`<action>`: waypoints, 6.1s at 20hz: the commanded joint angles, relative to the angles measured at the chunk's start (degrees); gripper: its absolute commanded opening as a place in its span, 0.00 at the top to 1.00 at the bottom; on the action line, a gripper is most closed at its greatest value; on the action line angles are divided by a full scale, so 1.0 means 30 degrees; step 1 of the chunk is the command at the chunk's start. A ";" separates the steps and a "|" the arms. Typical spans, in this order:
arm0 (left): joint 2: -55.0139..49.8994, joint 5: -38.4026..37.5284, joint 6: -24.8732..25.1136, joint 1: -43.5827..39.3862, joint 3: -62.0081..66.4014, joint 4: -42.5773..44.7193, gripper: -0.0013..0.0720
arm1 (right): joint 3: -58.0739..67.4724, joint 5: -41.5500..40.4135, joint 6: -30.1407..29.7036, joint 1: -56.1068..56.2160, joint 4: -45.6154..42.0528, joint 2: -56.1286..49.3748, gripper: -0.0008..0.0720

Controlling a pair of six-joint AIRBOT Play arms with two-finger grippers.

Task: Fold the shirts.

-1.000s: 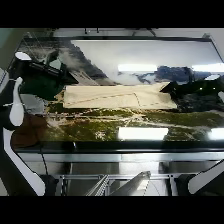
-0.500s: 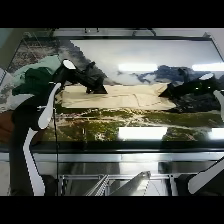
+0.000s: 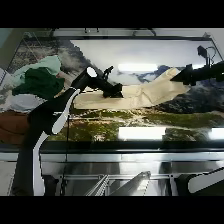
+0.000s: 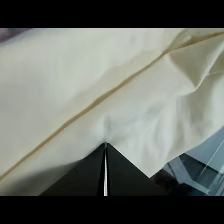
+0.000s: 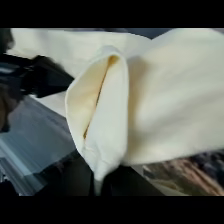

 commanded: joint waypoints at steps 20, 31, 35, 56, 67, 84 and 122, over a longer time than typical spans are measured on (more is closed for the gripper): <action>1.1723 -0.5821 0.6040 1.3005 -0.6484 -0.6637 0.96 | 0.2892 -1.0338 0.0707 1.6320 0.2317 -0.5151 0.90; 1.2415 -0.6521 0.7431 1.3362 -0.9690 -0.6943 0.96 | 0.1858 -0.4466 0.8153 0.9165 -0.8218 -0.2667 0.27; 1.2415 -0.6521 0.7439 1.3362 -0.9690 -0.7635 0.96 | 0.1858 -0.4648 0.8138 0.8874 -0.6827 -0.4860 0.11; 1.2415 -0.7380 0.7417 1.3260 -0.9690 -0.7613 0.96 | 0.1916 -0.5763 1.0338 0.1173 -0.5894 -0.2514 0.96; 1.2400 -0.7380 0.7439 1.0098 -0.9690 -0.7446 0.96 | -0.6900 -0.4299 1.2662 -1.0943 -1.7784 0.5872 0.96; 1.2400 -0.7402 0.7424 0.8881 -0.9683 -0.7468 0.97 | -1.5271 -0.7876 1.0338 -1.9941 -1.7609 1.1205 0.04; 2.6148 -0.6579 0.9573 1.3180 -2.9208 -0.5537 0.96 | -1.8214 -1.0244 0.8998 1.2276 -0.7752 1.5402 0.96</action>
